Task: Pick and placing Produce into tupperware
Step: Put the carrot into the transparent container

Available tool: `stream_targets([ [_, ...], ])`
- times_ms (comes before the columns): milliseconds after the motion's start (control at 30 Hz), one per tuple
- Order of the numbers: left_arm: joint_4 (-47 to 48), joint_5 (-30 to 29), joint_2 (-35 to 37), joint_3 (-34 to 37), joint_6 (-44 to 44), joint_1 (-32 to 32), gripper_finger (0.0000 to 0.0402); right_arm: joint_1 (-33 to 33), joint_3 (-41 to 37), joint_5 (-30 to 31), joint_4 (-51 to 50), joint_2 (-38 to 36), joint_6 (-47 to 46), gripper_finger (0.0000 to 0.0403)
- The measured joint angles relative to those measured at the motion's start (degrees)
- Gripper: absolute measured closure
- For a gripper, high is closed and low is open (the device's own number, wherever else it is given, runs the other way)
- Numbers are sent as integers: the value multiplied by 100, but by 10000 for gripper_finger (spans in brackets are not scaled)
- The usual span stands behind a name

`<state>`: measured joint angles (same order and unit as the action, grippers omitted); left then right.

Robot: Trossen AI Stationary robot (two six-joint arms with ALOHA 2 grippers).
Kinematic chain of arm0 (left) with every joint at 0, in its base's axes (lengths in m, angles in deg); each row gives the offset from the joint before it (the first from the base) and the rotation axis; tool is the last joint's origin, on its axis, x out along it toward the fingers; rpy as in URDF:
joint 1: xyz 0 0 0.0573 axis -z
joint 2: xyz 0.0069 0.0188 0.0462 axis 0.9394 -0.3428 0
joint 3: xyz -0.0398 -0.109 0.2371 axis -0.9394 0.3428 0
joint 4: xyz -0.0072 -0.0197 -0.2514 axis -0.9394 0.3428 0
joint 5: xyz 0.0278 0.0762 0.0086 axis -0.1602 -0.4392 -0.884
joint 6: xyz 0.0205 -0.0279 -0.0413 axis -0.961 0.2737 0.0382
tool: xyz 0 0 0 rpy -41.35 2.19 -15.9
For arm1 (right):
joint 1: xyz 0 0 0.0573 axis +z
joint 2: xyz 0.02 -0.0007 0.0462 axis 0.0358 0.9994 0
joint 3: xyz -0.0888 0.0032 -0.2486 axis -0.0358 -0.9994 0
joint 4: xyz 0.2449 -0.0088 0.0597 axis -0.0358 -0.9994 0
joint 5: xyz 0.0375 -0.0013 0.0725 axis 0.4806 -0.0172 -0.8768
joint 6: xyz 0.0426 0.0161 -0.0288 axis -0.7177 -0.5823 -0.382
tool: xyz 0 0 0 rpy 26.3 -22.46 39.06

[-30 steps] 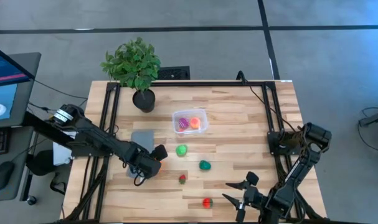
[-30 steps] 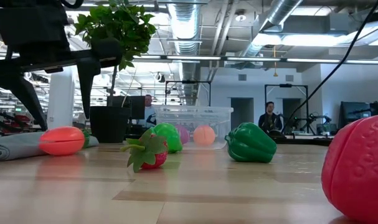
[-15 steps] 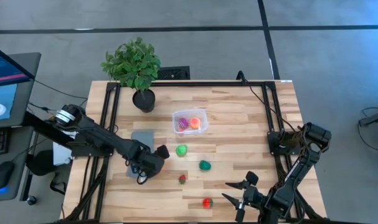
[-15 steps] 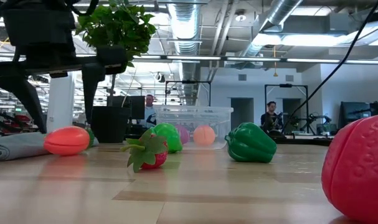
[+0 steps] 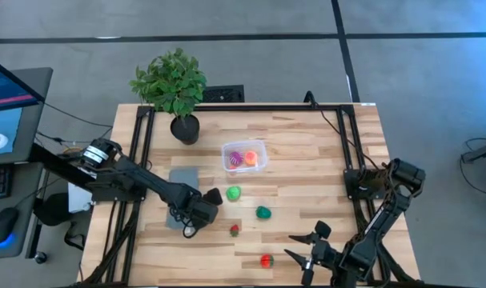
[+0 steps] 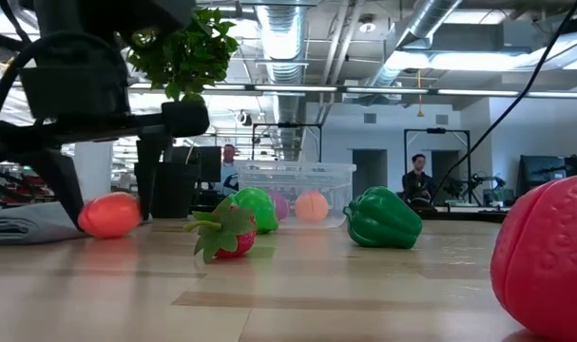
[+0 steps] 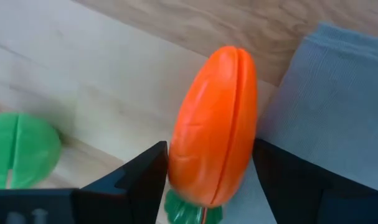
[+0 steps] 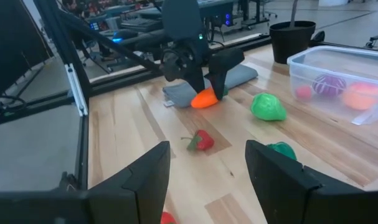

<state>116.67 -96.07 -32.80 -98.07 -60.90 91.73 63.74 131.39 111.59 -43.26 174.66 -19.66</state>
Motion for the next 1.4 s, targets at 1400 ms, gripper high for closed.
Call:
stream_targets([
  [1400, 980, -1443, 17, -1675, 1083, -189, 245, 17, 0, -68, 83, 0, 38, 170],
])
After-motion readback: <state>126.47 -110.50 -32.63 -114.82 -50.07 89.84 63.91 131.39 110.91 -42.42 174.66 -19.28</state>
